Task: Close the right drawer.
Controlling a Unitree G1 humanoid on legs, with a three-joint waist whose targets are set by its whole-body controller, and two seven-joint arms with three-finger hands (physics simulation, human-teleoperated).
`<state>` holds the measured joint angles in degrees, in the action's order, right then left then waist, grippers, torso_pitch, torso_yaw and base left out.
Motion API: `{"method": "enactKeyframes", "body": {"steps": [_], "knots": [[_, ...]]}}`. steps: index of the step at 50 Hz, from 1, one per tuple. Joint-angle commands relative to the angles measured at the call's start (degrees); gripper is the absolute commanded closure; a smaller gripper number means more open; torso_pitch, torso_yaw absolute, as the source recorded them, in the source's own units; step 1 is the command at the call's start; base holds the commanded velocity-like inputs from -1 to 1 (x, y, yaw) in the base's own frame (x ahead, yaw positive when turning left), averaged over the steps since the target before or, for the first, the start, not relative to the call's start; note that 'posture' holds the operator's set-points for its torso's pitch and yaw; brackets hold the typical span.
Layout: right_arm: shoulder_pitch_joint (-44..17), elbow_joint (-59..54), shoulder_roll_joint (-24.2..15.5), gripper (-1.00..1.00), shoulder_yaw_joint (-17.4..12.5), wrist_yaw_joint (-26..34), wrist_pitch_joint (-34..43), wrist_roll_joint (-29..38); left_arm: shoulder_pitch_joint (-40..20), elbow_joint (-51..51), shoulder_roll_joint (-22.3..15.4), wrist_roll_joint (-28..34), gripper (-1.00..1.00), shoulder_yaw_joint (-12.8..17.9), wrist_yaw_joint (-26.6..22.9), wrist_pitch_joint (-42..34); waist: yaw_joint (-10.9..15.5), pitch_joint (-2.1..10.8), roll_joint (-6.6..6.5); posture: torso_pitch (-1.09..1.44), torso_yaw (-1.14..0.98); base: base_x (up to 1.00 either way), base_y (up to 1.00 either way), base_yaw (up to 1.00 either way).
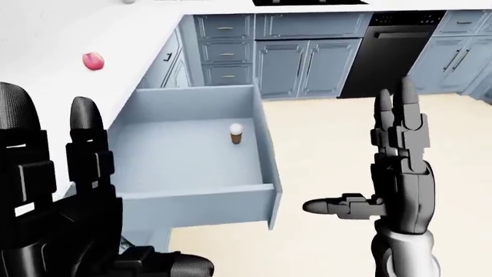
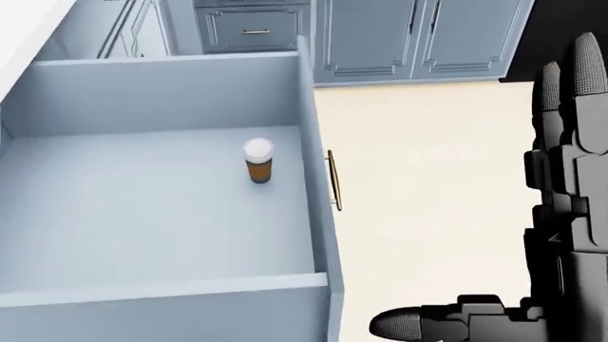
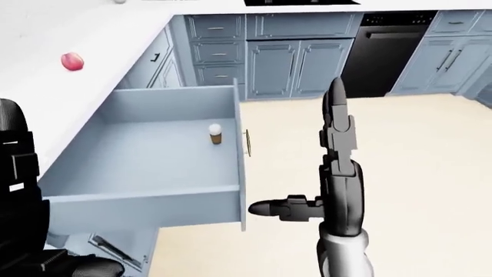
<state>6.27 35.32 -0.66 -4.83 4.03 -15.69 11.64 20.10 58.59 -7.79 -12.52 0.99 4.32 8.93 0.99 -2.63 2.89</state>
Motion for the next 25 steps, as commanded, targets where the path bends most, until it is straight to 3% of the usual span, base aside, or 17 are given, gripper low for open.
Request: {"method": "enactKeyframes", "body": {"steps": [1, 2, 3, 5, 9, 10, 11, 14, 15, 17, 20, 21, 22, 25], "knots": [[-0.7, 1.2, -0.2, -1.00, -0.6, -0.6, -0.7, -0.2, -0.4, 1.4, 0.0, 0.1, -1.00, -0.1, -0.2, 0.7, -0.3, 1.02, 1.61, 0.00, 0.00, 0.05, 0.00, 0.00], [-0.6, 1.1, -0.3, -1.00, -0.7, -0.7, -0.7, -0.1, -0.4, 1.4, -0.1, 0.1, -1.00, -0.2, -0.2, 0.7, -1.0, -0.15, -1.41, 0.00, 0.00, 0.04, 0.00, 0.00], [-0.7, 0.9, -0.3, -1.00, -0.7, -0.7, -0.8, -0.1, -0.4, 1.4, -0.2, 0.0, -1.00, -0.1, -0.1, 0.7, -0.8, 0.42, -1.38, 0.00, 0.00, 0.05, 0.00, 0.00], [-0.7, 0.8, -0.3, -1.00, -0.7, -0.6, -0.8, -0.3, -0.4, 1.4, -0.2, 0.0, -1.00, -0.1, 0.0, 0.7, -0.9, 0.56, -2.98, 0.00, 0.00, 0.04, 0.00, 0.00], [-0.6, 0.8, -0.3, -1.00, -0.6, -0.7, -1.0, -0.1, -0.4, 1.4, -0.2, 0.0, -1.00, 0.0, -0.1, 0.7, -1.0, 1.40, -3.13, 0.00, 0.00, 0.04, 0.00, 0.00], [-0.6, 0.8, -0.3, -1.00, -0.6, -0.7, -1.0, -0.1, -0.4, 1.4, -0.1, 0.0, -1.00, 0.0, -0.1, 0.7, -0.9, 2.16, -3.33, 0.00, 0.00, 0.05, 0.00, 0.00], [-0.5, 1.0, -0.3, -1.00, -0.7, -0.7, -1.0, -0.2, -0.5, 1.4, 0.0, 0.0, -1.00, 0.1, -0.2, 0.7, -1.1, 0.34, -3.32, 0.00, 0.00, 0.04, 0.00, 0.00], [-0.4, 1.2, -0.3, -1.00, -0.6, -0.6, -1.0, -0.1, -0.4, 1.4, 0.4, 0.0, -1.00, 0.2, -0.7, 0.7, -0.9, 2.24, -3.35, 0.00, 0.00, 0.04, 0.00, 0.00], [-0.3, 1.3, -0.2, -1.00, -0.6, -0.6, -1.0, -0.1, -0.3, 1.4, 0.5, 0.1, -1.00, 0.2, -0.8, 0.7, -1.0, 0.47, -3.24, 0.00, 0.00, 0.05, 0.00, 0.00], [-0.7, 1.3, -0.3, -1.00, -0.6, -0.5, -0.8, -0.3, -0.3, 1.4, 0.7, 0.1, -1.00, 0.2, -1.0, 0.6, -1.0, 1.68, -3.09, 0.00, 0.00, 0.04, 0.00, 0.00], [-0.5, 1.4, -0.3, -1.00, -0.6, -0.5, -0.8, -0.3, -0.3, 1.4, 0.9, 0.1, -1.00, 0.3, -1.2, 0.6, -1.0, 1.67, -2.97, 0.00, 0.00, 0.04, 0.00, 0.00], [-0.4, 1.5, -0.3, -1.00, -0.6, -0.5, -0.9, -0.1, -0.3, 1.4, 0.9, 0.2, -1.00, 0.3, -1.2, 0.7, -0.9, 2.20, -3.27, 0.00, 0.00, 0.05, 0.00, 0.00], [-0.3, 1.7, -0.2, -1.00, -0.6, -0.5, -0.7, -0.1, -0.3, 1.4, 0.9, 0.2, -1.00, 0.3, -1.1, 0.6, -0.9, 1.02, -3.37, 0.00, 0.00, 0.06, 0.00, 0.00], [-0.4, 1.7, -0.3, -1.00, -0.6, -0.3, -0.6, -0.3, -0.4, 1.4, 0.7, 0.2, -1.00, 0.3, -0.9, 0.5, -0.8, 0.48, -3.48, 0.00, 0.00, 0.06, 0.00, 0.00]]}}
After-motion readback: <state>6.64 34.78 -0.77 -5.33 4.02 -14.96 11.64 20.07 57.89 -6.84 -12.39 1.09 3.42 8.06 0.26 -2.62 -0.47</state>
